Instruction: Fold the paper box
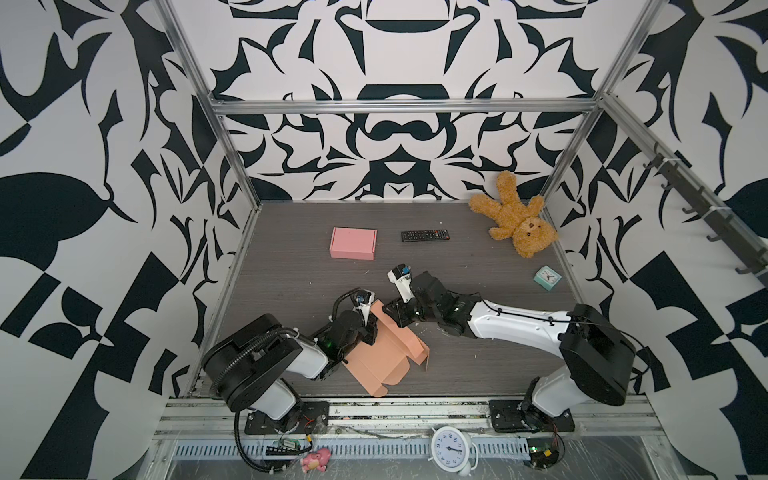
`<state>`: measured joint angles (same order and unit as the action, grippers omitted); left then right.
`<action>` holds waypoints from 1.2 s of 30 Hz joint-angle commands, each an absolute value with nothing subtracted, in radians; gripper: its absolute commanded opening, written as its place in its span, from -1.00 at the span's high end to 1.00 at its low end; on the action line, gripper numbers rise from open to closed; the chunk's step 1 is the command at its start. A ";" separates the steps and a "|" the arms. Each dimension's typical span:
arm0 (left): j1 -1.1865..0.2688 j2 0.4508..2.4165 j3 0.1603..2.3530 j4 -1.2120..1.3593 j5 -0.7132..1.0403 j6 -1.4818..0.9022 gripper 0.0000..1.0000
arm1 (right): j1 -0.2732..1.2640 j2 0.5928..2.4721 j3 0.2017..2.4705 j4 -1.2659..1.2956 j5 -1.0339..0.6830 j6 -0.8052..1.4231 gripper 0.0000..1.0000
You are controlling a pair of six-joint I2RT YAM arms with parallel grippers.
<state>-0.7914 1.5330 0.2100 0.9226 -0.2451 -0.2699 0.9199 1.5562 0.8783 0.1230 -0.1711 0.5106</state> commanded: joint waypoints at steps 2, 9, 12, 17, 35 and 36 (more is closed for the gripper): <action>-0.792 1.545 0.229 0.939 -0.282 -0.251 0.55 | 0.939 1.565 0.890 0.153 -0.164 0.534 0.59; -0.793 1.523 0.213 0.939 -0.281 -0.260 0.46 | 0.939 1.537 0.885 0.117 -0.133 0.515 0.59; -0.800 1.480 0.188 0.939 -0.285 -0.267 0.42 | 0.940 1.525 0.876 0.107 -0.122 0.509 0.58; -0.801 1.373 0.165 0.889 -0.292 -0.263 0.41 | 0.936 1.516 0.863 0.105 -0.112 0.506 0.58; -0.808 1.318 0.191 0.798 -0.279 -0.260 0.65 | 0.925 1.489 0.883 0.075 -0.109 0.495 0.54; -0.808 1.309 0.189 0.796 -0.279 -0.266 0.65 | 0.926 1.478 0.892 0.055 -0.103 0.485 0.53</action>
<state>-0.8051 1.3327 0.1791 0.7986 -0.2722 -0.2539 0.9268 1.5368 0.8757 0.0967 -0.1200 0.5125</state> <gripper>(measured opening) 0.176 0.232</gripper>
